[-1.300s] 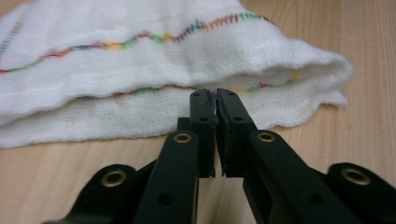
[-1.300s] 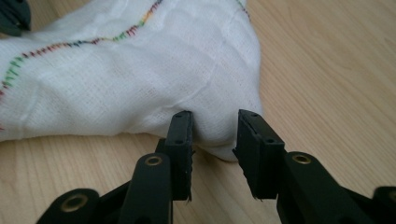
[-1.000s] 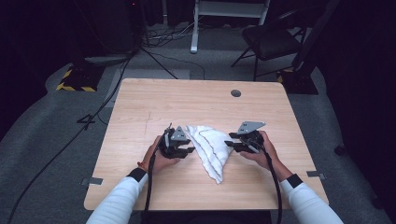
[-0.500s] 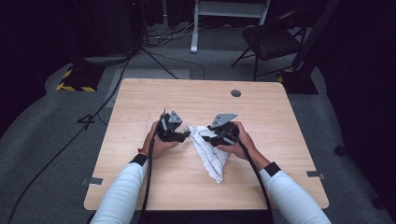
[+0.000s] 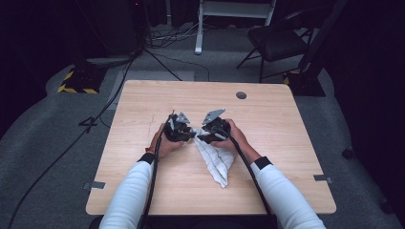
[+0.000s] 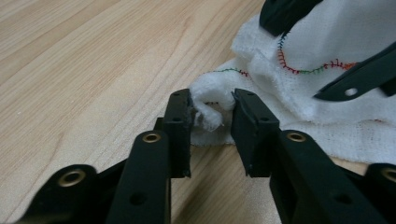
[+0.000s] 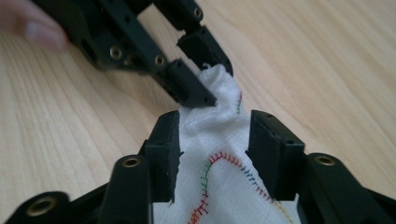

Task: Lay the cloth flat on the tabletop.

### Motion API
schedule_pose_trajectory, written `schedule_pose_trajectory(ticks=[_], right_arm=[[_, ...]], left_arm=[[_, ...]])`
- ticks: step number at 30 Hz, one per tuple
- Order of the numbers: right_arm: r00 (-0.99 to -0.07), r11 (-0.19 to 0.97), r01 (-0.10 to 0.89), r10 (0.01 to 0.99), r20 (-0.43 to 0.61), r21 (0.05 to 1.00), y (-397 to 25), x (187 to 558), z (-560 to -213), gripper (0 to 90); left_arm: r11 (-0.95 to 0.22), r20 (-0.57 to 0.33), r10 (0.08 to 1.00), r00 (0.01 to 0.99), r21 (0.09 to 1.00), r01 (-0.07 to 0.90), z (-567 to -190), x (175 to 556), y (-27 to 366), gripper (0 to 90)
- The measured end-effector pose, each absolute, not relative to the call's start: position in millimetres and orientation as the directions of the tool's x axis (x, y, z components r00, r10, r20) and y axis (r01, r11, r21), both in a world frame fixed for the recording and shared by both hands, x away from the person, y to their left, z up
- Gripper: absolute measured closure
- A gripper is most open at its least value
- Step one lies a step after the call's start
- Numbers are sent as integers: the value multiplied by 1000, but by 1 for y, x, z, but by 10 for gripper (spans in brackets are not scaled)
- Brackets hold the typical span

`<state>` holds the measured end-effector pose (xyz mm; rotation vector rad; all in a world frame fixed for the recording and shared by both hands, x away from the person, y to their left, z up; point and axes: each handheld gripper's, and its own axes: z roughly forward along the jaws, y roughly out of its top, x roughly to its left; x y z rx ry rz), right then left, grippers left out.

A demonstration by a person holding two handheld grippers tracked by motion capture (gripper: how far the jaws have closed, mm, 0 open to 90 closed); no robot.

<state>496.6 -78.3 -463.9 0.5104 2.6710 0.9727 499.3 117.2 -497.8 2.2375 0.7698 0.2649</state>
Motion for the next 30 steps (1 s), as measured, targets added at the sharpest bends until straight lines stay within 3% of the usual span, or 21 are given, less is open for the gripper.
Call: schedule_pose_trajectory(ticks=[3, 4, 6, 7, 9, 30], right_arm=[[-909, 742, 231, 396, -133, 629, -76, 498, -469, 629], [-910, 760, 230, 389, -142, 608, -74, 499, -474, 718], [-912, 760, 228, 386, -140, 609, -74, 499, -474, 757], [-914, 759, 225, 382, -138, 611, -76, 498, -474, 857], [-915, 763, 208, 373, -154, 612, -77, 496, -474, 894], [-870, 673, 209, 460, -180, 709, -138, 477, -451, 900]], left_arm=[[-544, -46, 598, 800, 710, 447, -498, 499, 118, 754], [-545, -46, 597, 801, 710, 447, -498, 499, 118, 770], [-551, -38, 596, 802, 708, 443, -497, 499, 118, 793], [-558, -28, 594, 804, 705, 437, -496, 498, 118, 808], [-559, -22, 597, 802, 705, 436, -495, 497, 117, 823], [-580, 33, 570, 821, 724, 374, -473, 477, 125, 857]])
